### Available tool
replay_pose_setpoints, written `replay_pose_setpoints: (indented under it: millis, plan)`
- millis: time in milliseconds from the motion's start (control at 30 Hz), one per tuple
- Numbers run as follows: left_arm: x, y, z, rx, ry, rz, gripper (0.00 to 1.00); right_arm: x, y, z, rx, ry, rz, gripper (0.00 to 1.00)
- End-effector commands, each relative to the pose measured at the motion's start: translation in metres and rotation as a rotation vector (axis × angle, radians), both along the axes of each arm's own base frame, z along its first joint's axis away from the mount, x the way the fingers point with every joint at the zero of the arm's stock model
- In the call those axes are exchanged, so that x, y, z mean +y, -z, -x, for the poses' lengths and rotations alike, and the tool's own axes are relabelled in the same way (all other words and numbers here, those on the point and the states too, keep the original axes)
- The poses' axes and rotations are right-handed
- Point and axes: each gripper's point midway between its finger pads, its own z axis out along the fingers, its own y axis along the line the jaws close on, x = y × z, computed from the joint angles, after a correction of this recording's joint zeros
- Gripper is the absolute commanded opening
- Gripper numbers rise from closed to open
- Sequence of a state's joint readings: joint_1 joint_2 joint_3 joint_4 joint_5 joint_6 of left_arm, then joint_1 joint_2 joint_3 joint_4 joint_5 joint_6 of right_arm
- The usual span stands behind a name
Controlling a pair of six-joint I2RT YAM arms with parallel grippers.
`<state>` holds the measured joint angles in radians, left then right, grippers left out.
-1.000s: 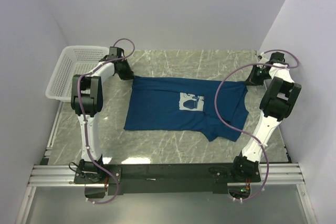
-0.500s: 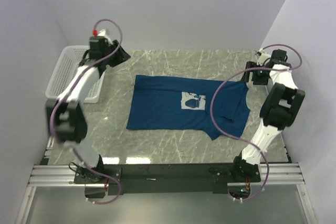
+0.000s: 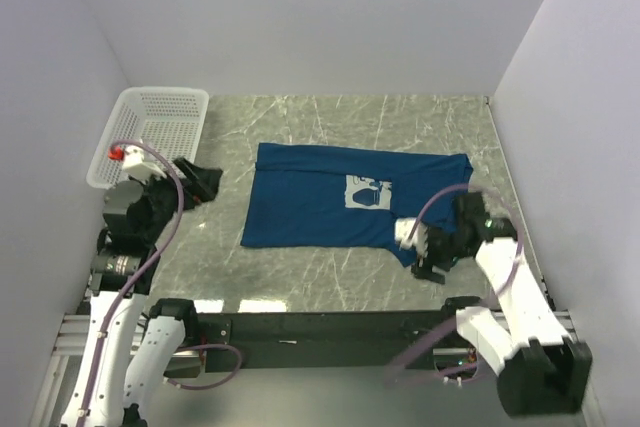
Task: Fold and stack the t-shirts
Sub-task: Fold the tshirt
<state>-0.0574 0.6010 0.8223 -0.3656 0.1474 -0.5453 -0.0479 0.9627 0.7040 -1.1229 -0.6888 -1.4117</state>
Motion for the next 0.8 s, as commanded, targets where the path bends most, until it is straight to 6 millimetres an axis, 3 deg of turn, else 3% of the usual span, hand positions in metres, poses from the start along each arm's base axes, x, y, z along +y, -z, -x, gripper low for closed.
replay_pose_setpoints:
  millis: [0, 200, 300, 367, 500, 667, 733, 767]
  plan:
    - [-0.020, 0.053, 0.024, 0.188, 0.103, 0.062, 0.99, 0.011, 0.016, -0.003, -0.147, -0.084, 0.086, 0.77]
    - [-0.052, 0.076, 0.048, 0.270, 0.248, 0.248, 0.98, -0.010, 0.038, -0.017, -0.082, 0.144, 0.202, 0.50]
    - [-0.054, 0.091, 0.055, 0.325, 0.251, 0.273, 0.97, -0.027, 0.041, -0.032, -0.103, 0.275, 0.273, 0.49]
    - [-0.055, 0.099, 0.058, 0.344, 0.251, 0.279, 0.97, -0.033, 0.046, -0.032, -0.110, 0.297, 0.297, 0.49]
    - [-0.056, 0.098, 0.063, 0.347, 0.261, 0.286, 0.97, -0.049, 0.058, -0.038, -0.135, 0.341, 0.382, 0.50]
    - [-0.058, 0.097, 0.064, 0.345, 0.268, 0.296, 0.97, -0.051, 0.068, -0.048, -0.121, 0.380, 0.393, 0.50]
    - [-0.058, 0.097, 0.065, 0.346, 0.272, 0.293, 0.97, -0.049, 0.072, -0.049, -0.095, 0.377, 0.387, 0.46]
    - [-0.058, 0.097, 0.065, 0.349, 0.271, 0.290, 0.97, -0.045, 0.069, -0.051, -0.093, 0.371, 0.373, 0.34]
